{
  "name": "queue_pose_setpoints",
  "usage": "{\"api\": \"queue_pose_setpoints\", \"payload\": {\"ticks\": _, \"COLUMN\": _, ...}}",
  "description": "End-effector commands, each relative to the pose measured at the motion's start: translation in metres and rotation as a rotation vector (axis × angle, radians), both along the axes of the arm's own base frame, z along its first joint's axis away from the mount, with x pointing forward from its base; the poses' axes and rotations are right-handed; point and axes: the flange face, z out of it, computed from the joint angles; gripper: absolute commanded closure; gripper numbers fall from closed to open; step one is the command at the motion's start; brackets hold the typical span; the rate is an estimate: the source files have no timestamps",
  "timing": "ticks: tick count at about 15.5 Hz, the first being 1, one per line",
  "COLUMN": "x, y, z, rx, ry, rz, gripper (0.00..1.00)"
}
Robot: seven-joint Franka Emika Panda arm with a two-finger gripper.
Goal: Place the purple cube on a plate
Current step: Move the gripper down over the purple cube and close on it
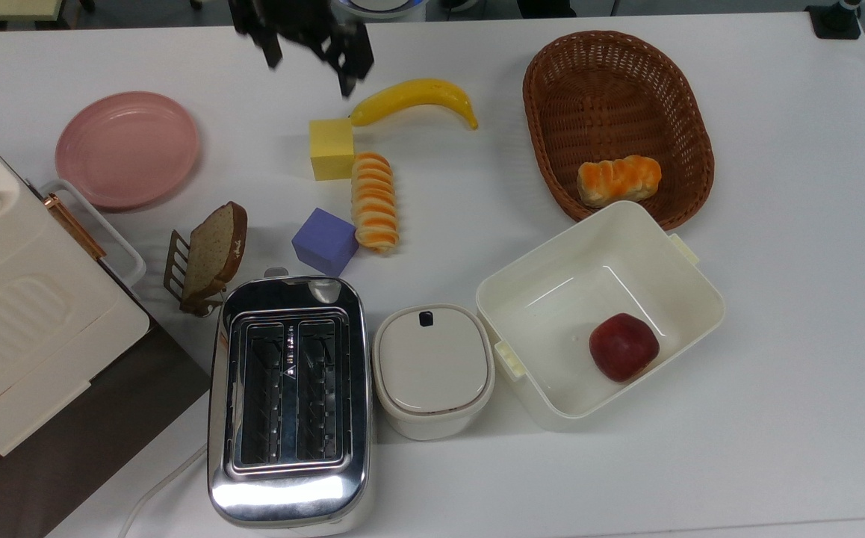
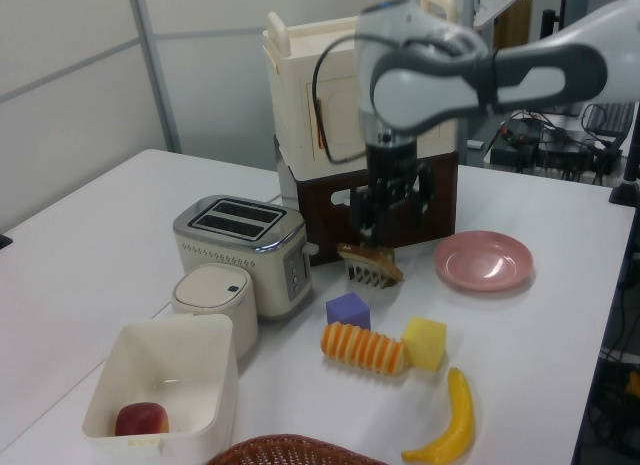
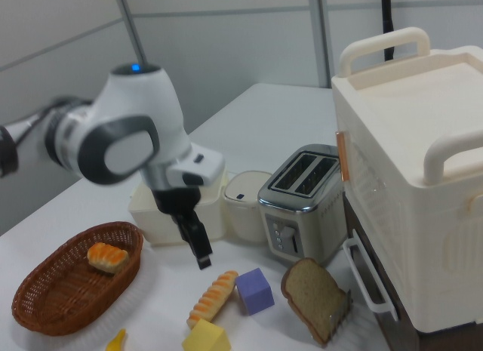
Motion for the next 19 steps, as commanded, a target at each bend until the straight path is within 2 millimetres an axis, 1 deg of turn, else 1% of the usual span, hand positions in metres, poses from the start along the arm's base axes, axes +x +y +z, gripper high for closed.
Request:
{"api": "queue_pose_setpoints", "payload": {"ticks": 1, "x": 0.016, "y": -0.001, "z": -0.056, "rx": -0.049, "ry": -0.073, "rz": -0.023, "gripper": 0.0}}
{"api": "queue_pose_setpoints", "payload": {"ticks": 3, "x": 0.036, "y": -0.004, "z": -0.091, "rx": -0.083, "ry": -0.092, "rz": -0.014, "gripper": 0.0}}
{"api": "queue_pose_setpoints", "payload": {"ticks": 7, "x": 0.049, "y": -0.005, "z": -0.113, "rx": -0.101, "ry": -0.106, "rz": -0.007, "gripper": 0.0}}
{"api": "queue_pose_setpoints", "payload": {"ticks": 9, "x": 0.05, "y": -0.008, "z": -0.115, "rx": -0.115, "ry": -0.107, "rz": -0.002, "gripper": 0.0}}
{"api": "queue_pose_setpoints", "payload": {"ticks": 11, "x": 0.05, "y": -0.009, "z": -0.113, "rx": -0.118, "ry": -0.113, "rz": -0.002, "gripper": 0.0}}
{"api": "queue_pose_setpoints", "payload": {"ticks": 13, "x": 0.057, "y": -0.012, "z": -0.115, "rx": -0.123, "ry": -0.146, "rz": -0.003, "gripper": 0.0}}
{"api": "queue_pose_setpoints", "payload": {"ticks": 14, "x": 0.062, "y": -0.013, "z": -0.124, "rx": -0.127, "ry": -0.158, "rz": -0.003, "gripper": 0.0}}
{"api": "queue_pose_setpoints", "payload": {"ticks": 15, "x": 0.071, "y": -0.009, "z": -0.138, "rx": -0.129, "ry": -0.184, "rz": -0.032, "gripper": 0.0}}
{"api": "queue_pose_setpoints", "payload": {"ticks": 16, "x": 0.077, "y": -0.005, "z": -0.144, "rx": -0.126, "ry": -0.206, "rz": -0.089, "gripper": 0.0}}
{"api": "queue_pose_setpoints", "payload": {"ticks": 18, "x": 0.079, "y": 0.003, "z": -0.15, "rx": -0.127, "ry": -0.2, "rz": -0.09, "gripper": 0.0}}
{"api": "queue_pose_setpoints", "payload": {"ticks": 19, "x": 0.079, "y": 0.004, "z": -0.152, "rx": -0.127, "ry": -0.197, "rz": -0.09, "gripper": 0.0}}
